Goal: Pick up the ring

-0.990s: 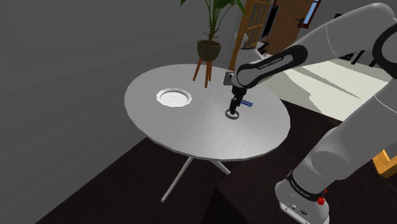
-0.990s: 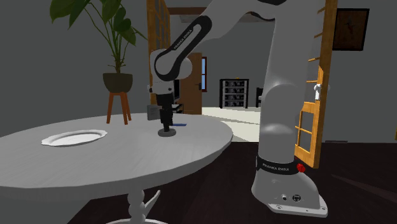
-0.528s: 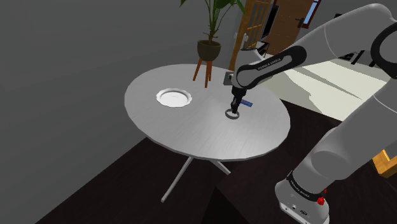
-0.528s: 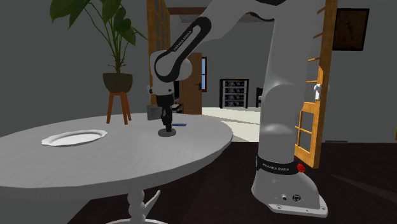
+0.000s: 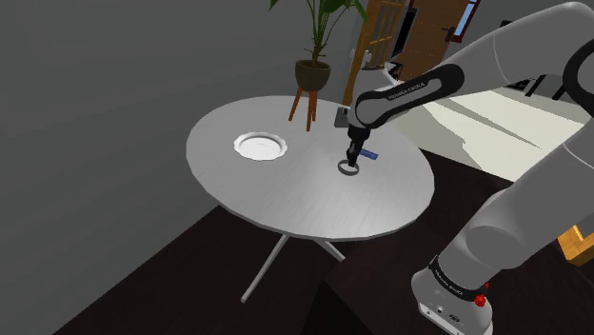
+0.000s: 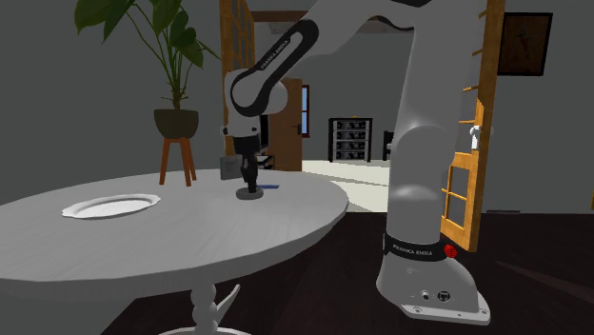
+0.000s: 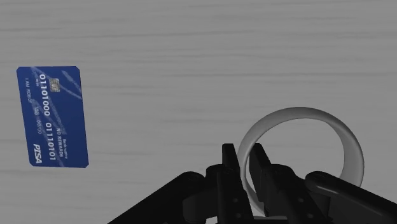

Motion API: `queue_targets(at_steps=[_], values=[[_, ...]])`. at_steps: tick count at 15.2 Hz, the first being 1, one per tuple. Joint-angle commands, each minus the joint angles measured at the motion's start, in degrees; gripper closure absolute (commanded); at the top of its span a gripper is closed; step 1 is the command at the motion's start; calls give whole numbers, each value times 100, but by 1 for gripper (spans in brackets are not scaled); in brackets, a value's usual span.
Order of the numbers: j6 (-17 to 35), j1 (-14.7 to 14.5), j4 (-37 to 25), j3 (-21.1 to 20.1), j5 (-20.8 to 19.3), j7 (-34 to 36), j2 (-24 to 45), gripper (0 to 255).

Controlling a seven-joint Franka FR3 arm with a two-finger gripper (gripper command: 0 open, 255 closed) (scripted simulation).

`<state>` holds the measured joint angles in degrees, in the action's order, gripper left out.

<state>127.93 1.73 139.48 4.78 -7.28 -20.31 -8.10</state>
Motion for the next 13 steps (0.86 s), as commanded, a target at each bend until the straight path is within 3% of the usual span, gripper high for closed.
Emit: queue_targets(at_steps=[1,13], values=[[-165,0,-67,-1,6,-17,-97,255],[-994,-13,-496,-22,40,-81,-498,255]])
